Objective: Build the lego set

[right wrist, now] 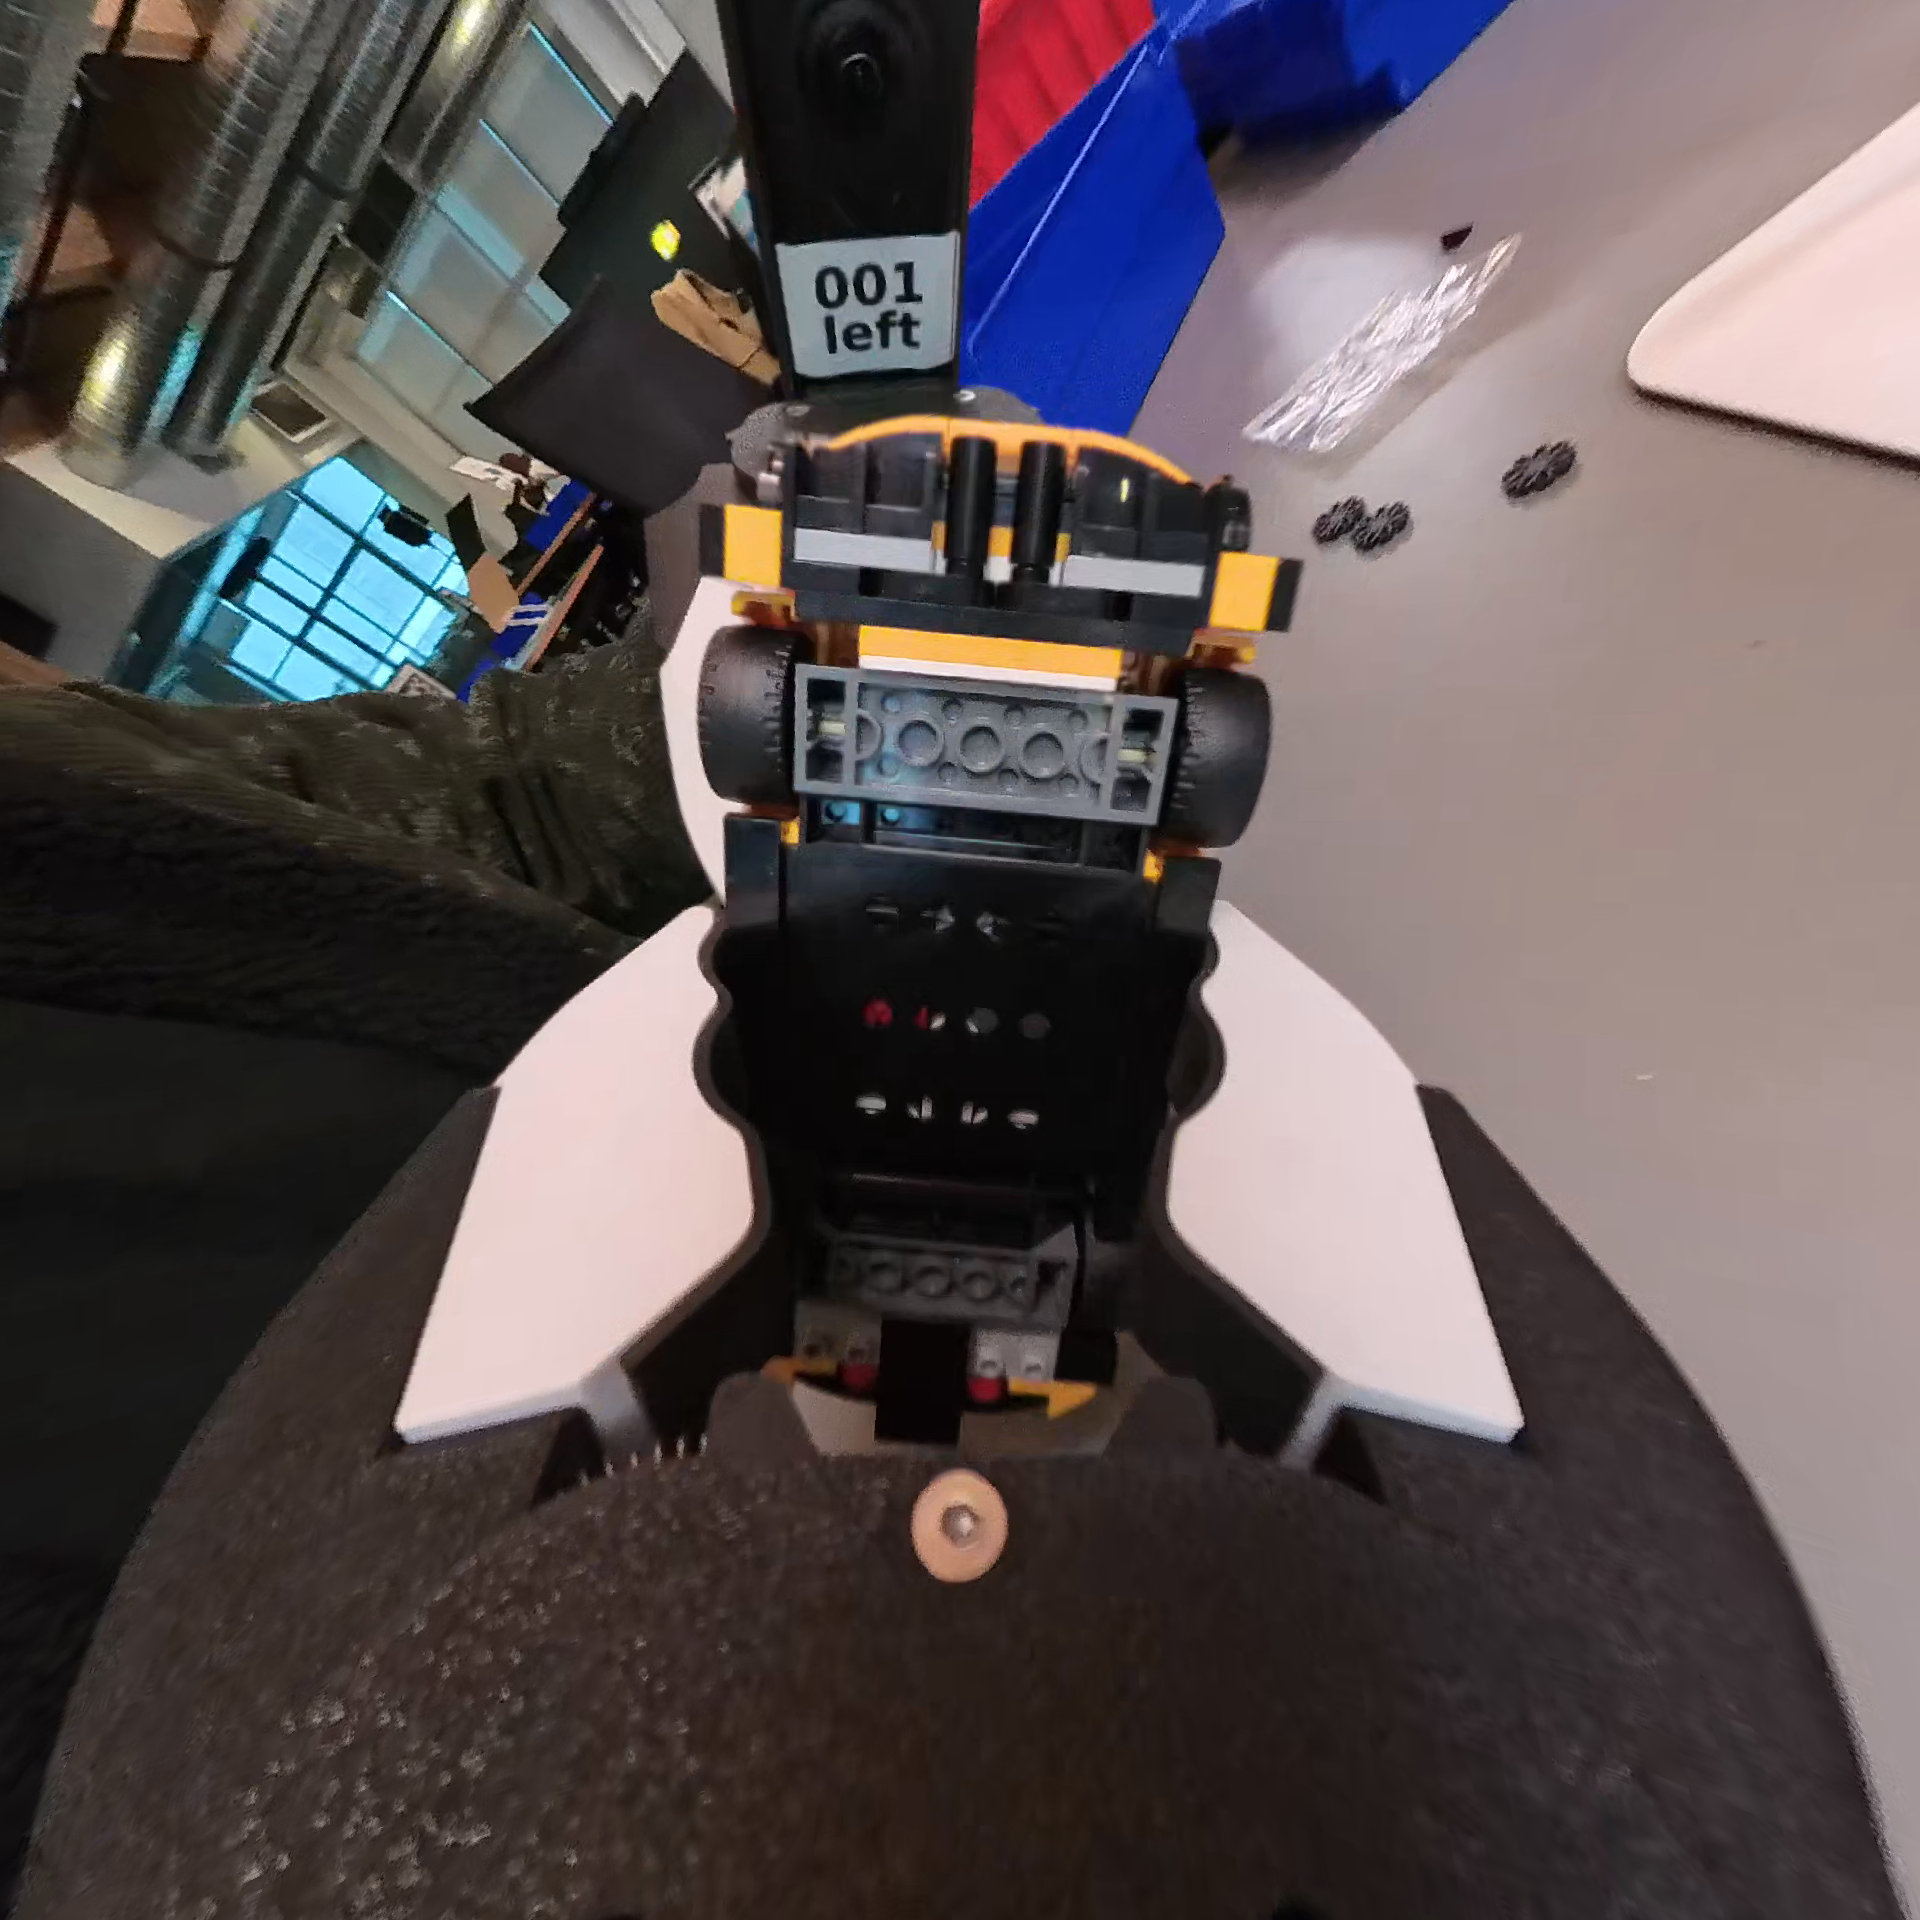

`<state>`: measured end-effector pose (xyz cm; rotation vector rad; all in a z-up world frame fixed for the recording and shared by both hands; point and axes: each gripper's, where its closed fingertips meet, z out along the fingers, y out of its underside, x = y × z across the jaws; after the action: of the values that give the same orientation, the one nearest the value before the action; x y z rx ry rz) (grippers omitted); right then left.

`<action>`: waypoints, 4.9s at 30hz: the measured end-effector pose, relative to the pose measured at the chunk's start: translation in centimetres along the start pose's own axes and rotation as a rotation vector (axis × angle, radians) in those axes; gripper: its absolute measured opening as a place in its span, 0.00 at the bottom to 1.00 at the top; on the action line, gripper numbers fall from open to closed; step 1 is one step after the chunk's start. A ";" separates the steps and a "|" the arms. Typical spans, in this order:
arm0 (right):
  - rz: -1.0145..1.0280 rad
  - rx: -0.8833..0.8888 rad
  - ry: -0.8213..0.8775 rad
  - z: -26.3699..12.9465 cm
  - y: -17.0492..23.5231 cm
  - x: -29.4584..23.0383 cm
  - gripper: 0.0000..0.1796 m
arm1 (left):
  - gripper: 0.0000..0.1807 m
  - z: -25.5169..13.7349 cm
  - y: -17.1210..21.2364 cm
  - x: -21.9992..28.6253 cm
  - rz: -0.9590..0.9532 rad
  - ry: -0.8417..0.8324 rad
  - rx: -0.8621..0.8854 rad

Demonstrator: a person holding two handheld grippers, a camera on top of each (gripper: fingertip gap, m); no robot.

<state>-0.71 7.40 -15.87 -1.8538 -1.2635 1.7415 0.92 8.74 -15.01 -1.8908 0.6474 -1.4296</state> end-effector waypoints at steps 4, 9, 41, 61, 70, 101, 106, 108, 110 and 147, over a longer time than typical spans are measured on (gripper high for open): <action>0.013 -0.079 -0.003 0.3 1.0 0.3 0.45 | 0.38 -0.2 1.3 -0.3 -0.041 -0.026 -0.029; -0.027 -0.142 0.001 0.7 1.5 0.6 0.45 | 0.39 -0.5 2.2 -0.6 -0.053 -0.035 -0.057; -0.156 -0.268 0.087 0.4 2.1 2.7 0.45 | 0.36 -3.1 6.8 0.9 0.023 -0.161 -0.228; -0.470 -0.562 0.359 4.3 4.8 4.4 0.45 | 0.34 -9.1 5.9 -0.1 0.499 -0.435 -0.261; -0.534 -0.632 0.396 4.9 5.3 4.7 0.45 | 0.36 -8.0 7.3 -3.3 0.477 -0.468 -0.296; -0.556 -0.376 0.612 -10.4 3.3 7.2 0.27 | 0.19 -9.8 1.6 -1.2 0.597 -0.551 0.020; -0.579 -0.588 0.631 -9.6 7.2 9.3 0.27 | 0.20 -8.9 1.7 -1.2 0.624 -0.560 -0.021; -0.556 -0.608 0.599 -9.0 7.5 9.6 0.27 | 0.20 -8.5 1.7 -0.9 0.635 -0.554 -0.039; -0.526 -0.629 0.565 -8.9 7.5 9.7 0.25 | 0.20 -8.1 1.6 -0.6 0.653 -0.553 -0.051; -0.718 -0.513 0.343 -5.0 7.5 5.3 0.13 | 0.35 -5.3 6.2 -5.2 0.940 -0.572 -0.659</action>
<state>6.11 8.78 -23.68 -1.5185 -2.0067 0.7390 -5.57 7.34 -22.02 -1.8660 1.5407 -0.0577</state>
